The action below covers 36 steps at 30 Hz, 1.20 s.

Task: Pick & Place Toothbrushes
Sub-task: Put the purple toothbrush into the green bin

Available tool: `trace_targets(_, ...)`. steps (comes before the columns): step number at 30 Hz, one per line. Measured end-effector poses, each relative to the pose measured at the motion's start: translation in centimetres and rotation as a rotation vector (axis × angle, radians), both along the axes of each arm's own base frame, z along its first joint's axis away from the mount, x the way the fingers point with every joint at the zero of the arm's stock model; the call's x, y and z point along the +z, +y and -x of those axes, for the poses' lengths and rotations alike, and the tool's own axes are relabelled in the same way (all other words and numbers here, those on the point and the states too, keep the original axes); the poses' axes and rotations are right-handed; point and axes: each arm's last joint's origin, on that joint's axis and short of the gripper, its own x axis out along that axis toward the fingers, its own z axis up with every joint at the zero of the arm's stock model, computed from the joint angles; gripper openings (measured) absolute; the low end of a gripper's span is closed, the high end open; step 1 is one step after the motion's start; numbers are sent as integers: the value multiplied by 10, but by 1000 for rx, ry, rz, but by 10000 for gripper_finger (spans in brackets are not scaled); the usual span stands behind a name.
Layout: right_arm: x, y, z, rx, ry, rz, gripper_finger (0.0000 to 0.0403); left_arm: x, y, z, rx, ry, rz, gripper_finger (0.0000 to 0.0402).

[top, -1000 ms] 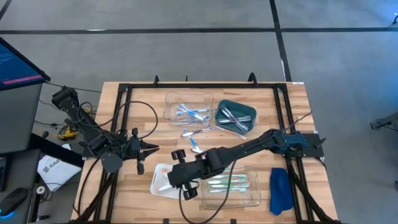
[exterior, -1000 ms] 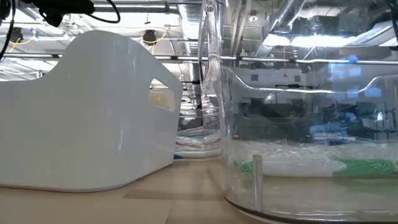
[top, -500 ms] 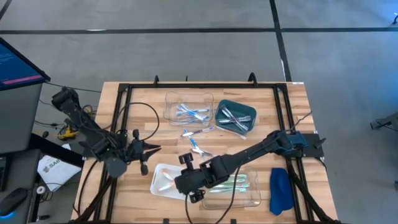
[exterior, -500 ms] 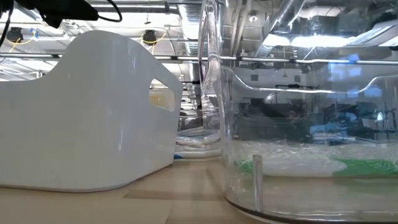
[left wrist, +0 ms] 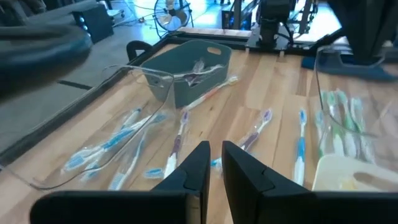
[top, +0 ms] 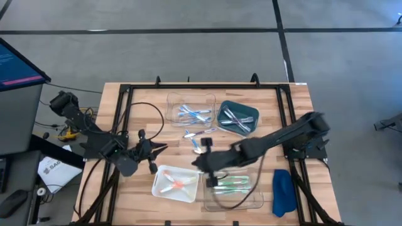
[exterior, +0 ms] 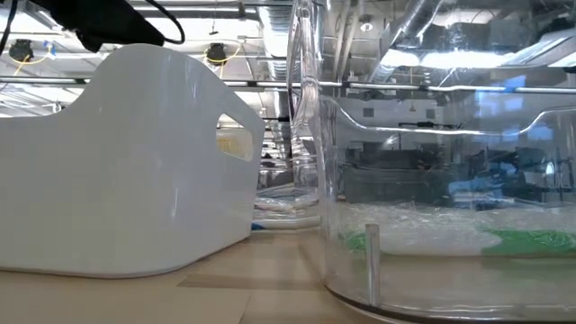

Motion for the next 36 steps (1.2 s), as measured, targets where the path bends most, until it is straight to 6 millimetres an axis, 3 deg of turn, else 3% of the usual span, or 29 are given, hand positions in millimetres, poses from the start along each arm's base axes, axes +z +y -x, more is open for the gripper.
trace_targets(6,31,-33,43,27,-320,-4,0,8,5,-15,-52,-34,47,35)
trace_targets(10,31,-54,63,130,-542,23,0,14,9,-32,-161,-64,37,35)
trace_targets(13,34,-71,73,102,-605,-2,0,15,18,-48,-235,-80,24,35)
trace_targets(17,36,-88,81,36,-568,-36,0,13,40,-68,-306,-91,14,35)
trace_targets(25,25,-99,81,17,-458,29,0,-10,92,-94,-308,-27,133,35)
trace_targets(36,8,-129,81,-62,-276,92,0,-38,103,-128,-413,21,122,35)
